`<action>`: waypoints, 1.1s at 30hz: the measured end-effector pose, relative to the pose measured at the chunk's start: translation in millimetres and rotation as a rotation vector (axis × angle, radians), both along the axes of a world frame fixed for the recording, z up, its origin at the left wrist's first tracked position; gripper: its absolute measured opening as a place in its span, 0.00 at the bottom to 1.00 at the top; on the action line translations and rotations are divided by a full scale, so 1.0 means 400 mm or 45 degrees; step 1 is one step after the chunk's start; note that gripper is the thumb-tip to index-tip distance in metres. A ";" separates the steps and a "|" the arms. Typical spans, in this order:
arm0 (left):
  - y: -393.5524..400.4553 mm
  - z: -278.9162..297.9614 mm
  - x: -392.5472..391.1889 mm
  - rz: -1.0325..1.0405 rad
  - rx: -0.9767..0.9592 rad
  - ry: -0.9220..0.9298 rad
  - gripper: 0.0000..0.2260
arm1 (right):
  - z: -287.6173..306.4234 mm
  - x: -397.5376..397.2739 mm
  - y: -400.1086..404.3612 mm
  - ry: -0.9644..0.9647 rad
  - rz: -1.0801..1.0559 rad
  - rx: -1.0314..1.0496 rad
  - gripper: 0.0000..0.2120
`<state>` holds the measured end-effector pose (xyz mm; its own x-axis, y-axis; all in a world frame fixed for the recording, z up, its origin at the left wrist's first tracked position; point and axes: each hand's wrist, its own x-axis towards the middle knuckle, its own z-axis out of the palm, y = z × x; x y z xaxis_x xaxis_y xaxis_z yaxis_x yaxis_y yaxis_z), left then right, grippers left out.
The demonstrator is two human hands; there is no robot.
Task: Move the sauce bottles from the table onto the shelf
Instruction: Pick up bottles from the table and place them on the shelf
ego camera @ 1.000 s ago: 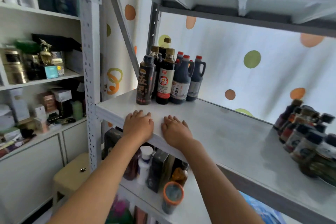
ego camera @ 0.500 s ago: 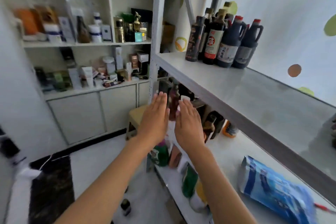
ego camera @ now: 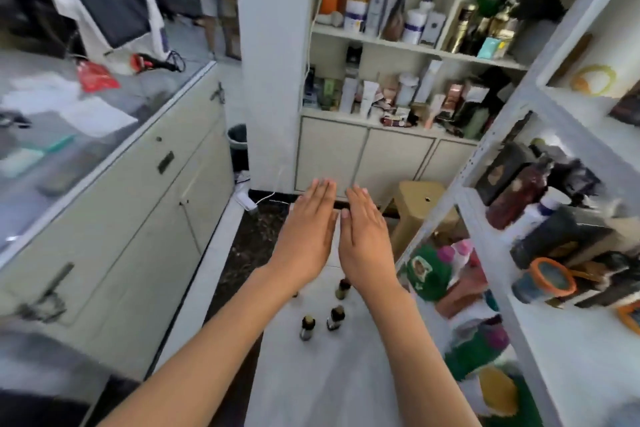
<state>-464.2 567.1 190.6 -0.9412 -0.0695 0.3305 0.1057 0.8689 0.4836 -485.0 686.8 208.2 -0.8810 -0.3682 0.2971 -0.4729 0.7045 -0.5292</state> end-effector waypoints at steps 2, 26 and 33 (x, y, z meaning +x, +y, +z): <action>-0.100 -0.017 0.069 0.116 0.001 0.011 0.24 | -0.007 0.049 -0.104 -0.021 0.105 -0.018 0.22; -1.156 -0.118 1.182 1.237 0.288 0.042 0.23 | -0.127 0.907 -1.317 -0.388 1.078 -0.065 0.21; -1.285 -0.165 1.285 1.437 0.450 0.058 0.22 | -0.184 0.981 -1.508 -0.601 1.119 -0.060 0.20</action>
